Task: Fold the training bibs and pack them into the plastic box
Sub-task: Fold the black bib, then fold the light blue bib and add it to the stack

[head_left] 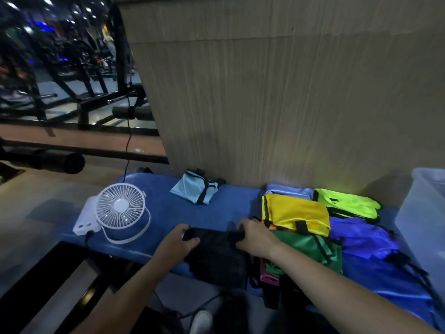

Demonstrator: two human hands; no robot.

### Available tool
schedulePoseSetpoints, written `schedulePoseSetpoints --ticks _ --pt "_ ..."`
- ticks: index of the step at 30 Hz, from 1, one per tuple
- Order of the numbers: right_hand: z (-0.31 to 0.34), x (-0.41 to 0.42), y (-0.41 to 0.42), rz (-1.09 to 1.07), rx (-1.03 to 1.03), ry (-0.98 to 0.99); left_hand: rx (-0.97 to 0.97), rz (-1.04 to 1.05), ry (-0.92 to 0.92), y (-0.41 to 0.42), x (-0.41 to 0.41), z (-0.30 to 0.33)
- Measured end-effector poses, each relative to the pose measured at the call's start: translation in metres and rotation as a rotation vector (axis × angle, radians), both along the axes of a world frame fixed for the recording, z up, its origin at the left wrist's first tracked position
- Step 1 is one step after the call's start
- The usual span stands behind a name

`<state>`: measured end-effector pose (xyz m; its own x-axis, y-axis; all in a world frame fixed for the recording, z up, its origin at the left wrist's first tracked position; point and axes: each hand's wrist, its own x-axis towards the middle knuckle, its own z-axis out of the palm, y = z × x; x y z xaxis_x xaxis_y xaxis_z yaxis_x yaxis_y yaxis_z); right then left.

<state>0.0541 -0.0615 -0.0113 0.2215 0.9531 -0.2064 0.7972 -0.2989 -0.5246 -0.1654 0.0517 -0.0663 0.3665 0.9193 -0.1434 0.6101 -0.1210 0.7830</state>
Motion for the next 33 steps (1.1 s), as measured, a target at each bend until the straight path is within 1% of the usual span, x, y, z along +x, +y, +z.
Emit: schedulePoseSetpoints --ticks 1,3,5,7,10,11,15,16,19,23,25,27,30,33 --pt "0.002 0.002 0.004 0.005 0.004 -0.033 0.041 -0.013 0.028 0.007 0.001 -0.001" --pt "0.009 0.005 0.018 -0.021 0.085 -0.068 0.122 0.009 0.055 0.026 0.002 0.002" --pt "0.014 0.008 0.04 -0.1 0.169 -0.021 0.14 0.047 0.027 0.049 0.006 0.01" --pt "0.018 0.01 0.067 -0.173 0.165 0.065 0.103 0.074 -0.002 0.076 0.011 0.02" --pt "0.015 0.015 0.106 -0.197 0.124 0.196 0.03 0.108 -0.044 0.116 0.017 0.025" --pt "0.011 0.015 0.12 -0.217 0.123 0.24 0.033 0.106 -0.042 0.128 0.018 0.023" --pt "-0.011 0.013 0.167 -0.285 0.119 0.488 0.218 0.079 0.026 0.163 0.027 0.014" --pt "-0.018 0.013 0.178 -0.311 0.133 0.537 0.227 0.066 0.037 0.17 0.031 0.014" --pt "-0.037 0.015 0.21 -0.413 0.174 0.633 0.117 0.072 0.0 0.191 0.042 0.01" --pt "-0.046 0.022 0.233 -0.519 0.233 0.686 0.091 0.069 -0.03 0.208 0.053 0.003" --pt "-0.046 0.024 0.234 -0.528 0.229 0.717 0.106 0.065 0.014 0.214 0.055 -0.002" --pt "-0.048 0.025 0.233 -0.486 0.194 0.738 0.129 -0.004 0.015 0.223 0.055 -0.011" --pt "-0.05 0.026 0.228 -0.402 0.168 0.808 0.043 -0.187 -0.133 0.219 0.049 -0.009" --pt "-0.045 0.026 0.215 -0.344 0.213 0.807 -0.101 -0.217 -0.275 0.192 0.044 0.014"
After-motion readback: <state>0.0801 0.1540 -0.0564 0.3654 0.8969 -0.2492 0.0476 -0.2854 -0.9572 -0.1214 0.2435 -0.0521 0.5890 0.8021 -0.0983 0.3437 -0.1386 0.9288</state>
